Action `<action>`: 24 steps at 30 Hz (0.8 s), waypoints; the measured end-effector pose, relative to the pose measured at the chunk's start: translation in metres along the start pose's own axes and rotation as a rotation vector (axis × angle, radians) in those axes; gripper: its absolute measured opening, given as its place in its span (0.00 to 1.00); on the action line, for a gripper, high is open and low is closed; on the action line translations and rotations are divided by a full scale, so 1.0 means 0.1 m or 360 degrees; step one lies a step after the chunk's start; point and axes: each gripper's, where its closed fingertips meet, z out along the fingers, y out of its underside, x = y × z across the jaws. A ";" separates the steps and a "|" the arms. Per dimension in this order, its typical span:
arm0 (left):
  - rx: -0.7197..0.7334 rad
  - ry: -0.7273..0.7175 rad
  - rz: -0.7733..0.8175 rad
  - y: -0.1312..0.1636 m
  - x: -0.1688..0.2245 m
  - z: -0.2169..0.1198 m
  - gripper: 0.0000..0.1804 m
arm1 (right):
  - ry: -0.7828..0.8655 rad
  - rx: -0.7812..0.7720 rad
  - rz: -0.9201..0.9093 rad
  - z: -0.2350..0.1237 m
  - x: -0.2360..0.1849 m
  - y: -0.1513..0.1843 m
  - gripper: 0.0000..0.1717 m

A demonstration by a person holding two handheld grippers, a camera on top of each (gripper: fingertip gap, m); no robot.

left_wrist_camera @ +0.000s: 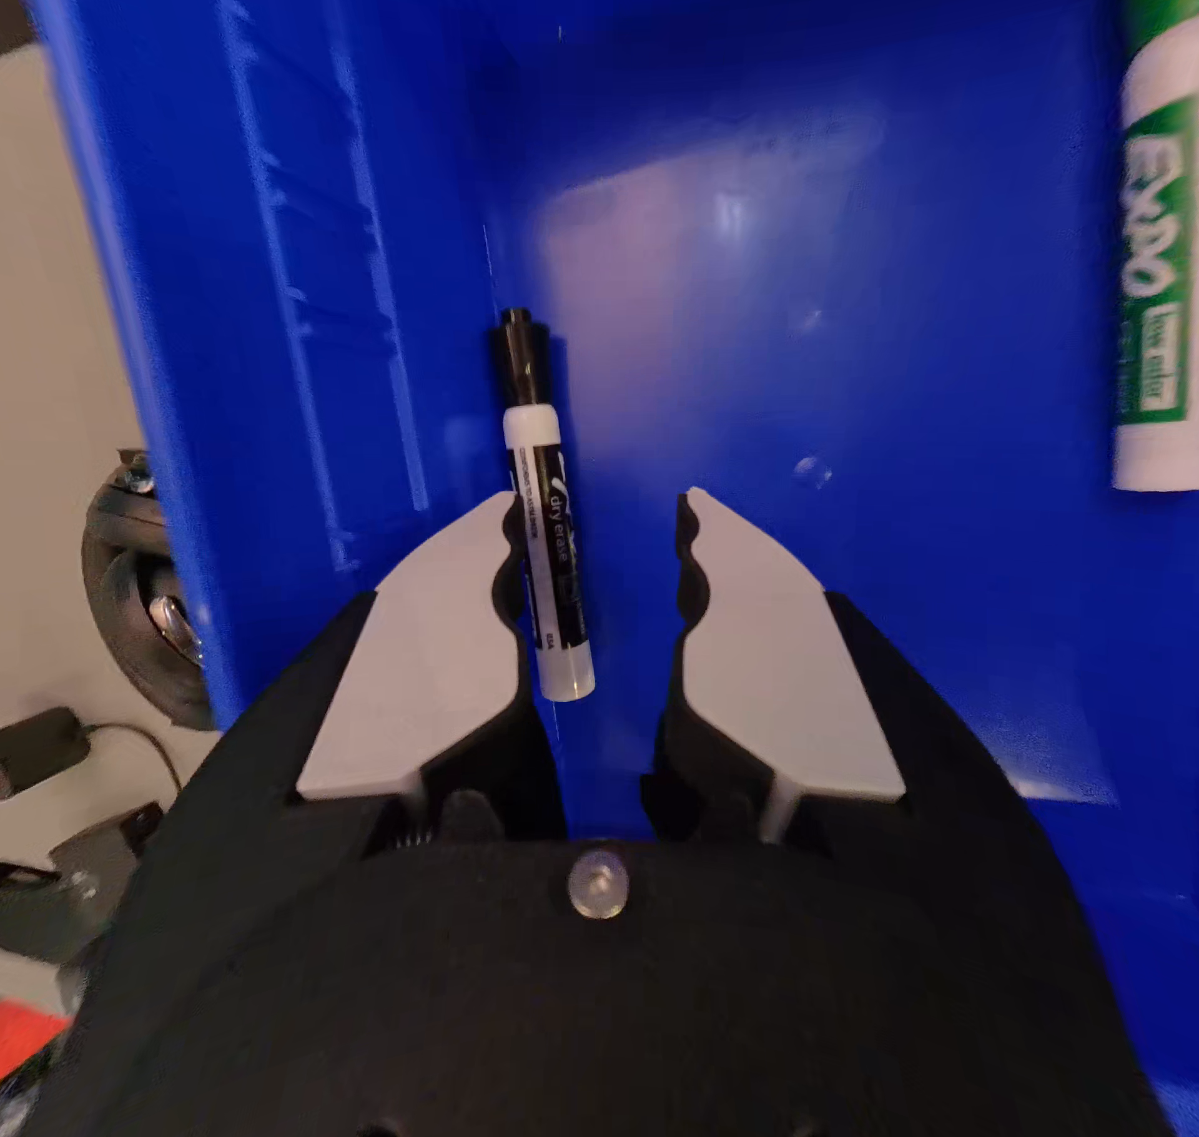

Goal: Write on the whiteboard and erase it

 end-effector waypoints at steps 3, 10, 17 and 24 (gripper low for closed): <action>-0.0078 -0.0100 0.0047 0.07 -0.02 0.11 0.27 | -0.0009 -0.0005 -0.0006 0.01 -0.01 -0.01 0.38; -0.0007 0.0149 -0.0027 0.04 0.18 0.15 0.11 | -0.0008 0.0002 0.0005 0.01 0.00 0.01 0.38; 0.0137 0.0269 0.0012 -0.15 0.31 -0.23 0.17 | 0.0011 0.0007 -0.0001 -0.04 -0.01 -0.01 0.38; -0.0038 0.0001 0.0024 0.07 -0.02 -0.09 0.24 | 0.0003 0.0020 -0.0015 -0.04 -0.03 -0.04 0.38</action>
